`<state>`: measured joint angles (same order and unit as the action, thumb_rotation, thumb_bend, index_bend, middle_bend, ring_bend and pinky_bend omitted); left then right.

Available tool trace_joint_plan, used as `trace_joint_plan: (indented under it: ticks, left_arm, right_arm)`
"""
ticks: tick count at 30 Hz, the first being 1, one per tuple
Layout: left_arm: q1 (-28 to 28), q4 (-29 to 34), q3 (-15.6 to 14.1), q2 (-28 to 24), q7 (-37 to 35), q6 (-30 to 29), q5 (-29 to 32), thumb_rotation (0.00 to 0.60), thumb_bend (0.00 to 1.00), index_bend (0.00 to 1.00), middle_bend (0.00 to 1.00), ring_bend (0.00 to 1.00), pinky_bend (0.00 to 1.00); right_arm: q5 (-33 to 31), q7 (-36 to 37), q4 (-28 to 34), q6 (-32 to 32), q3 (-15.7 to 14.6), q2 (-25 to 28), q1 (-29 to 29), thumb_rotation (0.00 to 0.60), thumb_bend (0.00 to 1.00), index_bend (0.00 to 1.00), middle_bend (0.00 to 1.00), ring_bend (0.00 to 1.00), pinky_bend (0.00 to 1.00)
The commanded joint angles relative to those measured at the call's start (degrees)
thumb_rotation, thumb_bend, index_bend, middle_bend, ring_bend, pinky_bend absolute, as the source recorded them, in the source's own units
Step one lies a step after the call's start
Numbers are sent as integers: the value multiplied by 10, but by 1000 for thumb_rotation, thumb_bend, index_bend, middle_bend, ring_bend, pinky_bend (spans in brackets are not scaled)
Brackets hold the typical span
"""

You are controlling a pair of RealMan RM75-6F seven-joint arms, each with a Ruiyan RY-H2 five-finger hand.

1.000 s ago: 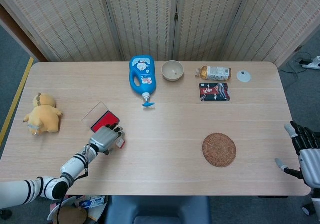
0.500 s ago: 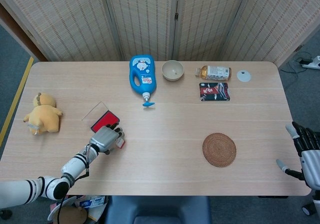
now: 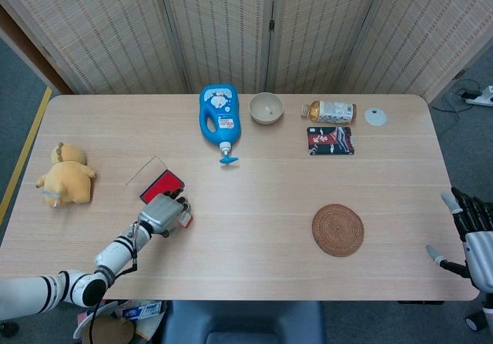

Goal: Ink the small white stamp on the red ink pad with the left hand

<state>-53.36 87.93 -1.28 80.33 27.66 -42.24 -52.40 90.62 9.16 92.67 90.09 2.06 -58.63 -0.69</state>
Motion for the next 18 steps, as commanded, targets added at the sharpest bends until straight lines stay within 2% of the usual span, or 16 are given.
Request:
trace_joint_plan:
  ticks: [1, 18]
  left_arm:
    - [0, -1, 0, 1, -2, 0, -2, 600, 346, 287, 227, 43, 176]
    - [4, -6, -1, 5, -9, -4, -9, 600, 346, 343, 285, 62, 176]
  right_arm:
    - [0, 0, 0, 1, 0, 0, 1, 600, 204, 0, 0, 0, 0]
    - [4, 0, -1, 10, 0, -1, 6, 600, 204, 0, 0, 0, 0]
